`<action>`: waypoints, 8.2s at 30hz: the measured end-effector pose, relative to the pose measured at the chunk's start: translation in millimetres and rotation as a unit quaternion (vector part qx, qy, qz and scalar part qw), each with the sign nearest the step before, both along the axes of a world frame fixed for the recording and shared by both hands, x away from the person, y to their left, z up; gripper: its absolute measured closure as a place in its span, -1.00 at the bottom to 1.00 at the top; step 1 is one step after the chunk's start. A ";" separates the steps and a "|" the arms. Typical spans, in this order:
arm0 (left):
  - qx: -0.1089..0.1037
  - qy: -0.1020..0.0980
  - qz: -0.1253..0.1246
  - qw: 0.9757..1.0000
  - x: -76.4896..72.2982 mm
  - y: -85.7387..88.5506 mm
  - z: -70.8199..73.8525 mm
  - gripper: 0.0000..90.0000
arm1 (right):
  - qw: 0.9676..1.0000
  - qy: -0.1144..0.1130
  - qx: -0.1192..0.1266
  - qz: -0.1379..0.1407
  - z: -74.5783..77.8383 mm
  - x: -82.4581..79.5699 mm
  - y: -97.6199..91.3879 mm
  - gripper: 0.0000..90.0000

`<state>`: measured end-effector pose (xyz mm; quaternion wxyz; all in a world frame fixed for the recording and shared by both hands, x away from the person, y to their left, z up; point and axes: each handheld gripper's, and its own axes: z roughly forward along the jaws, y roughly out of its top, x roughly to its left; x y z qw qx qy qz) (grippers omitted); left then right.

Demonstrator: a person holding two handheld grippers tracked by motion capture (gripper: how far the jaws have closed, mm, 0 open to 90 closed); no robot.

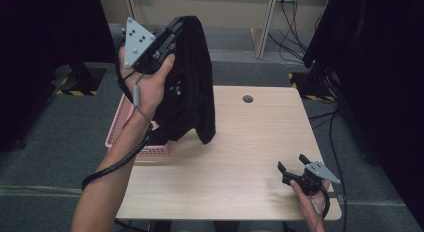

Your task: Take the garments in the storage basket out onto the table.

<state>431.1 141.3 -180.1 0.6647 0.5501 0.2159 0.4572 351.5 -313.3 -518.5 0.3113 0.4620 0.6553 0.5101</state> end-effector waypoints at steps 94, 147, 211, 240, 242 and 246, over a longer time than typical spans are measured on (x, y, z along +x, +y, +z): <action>0.039 0.001 -0.031 0.999 1.2 -82.1 7.5 0.90 | 0.991 -0.133 0.016 0.026 156.0 63.9 159.4 0.94; 0.100 0.110 -0.043 0.988 1.7 -72.4 -169.3 -0.14 | 0.977 -0.193 0.004 -0.089 281.9 80.8 47.2 0.90; 0.239 0.237 -0.169 0.926 -39.7 -112.5 -338.7 -0.61 | 0.979 -0.187 0.011 -0.077 286.8 85.0 63.7 0.85; 0.299 0.281 -0.177 0.895 -20.4 -142.6 -345.9 0.94 | 0.985 -0.165 0.017 -0.046 273.1 86.9 80.1 0.77; 0.270 0.291 -0.185 0.899 -17.1 -141.3 -339.9 0.94 | 0.986 -0.162 0.020 -0.045 271.2 86.8 79.3 0.76; 0.188 0.289 -0.195 0.918 -10.9 -135.5 -319.5 0.95 | 0.986 -0.157 0.024 -0.046 266.3 86.9 76.7 0.75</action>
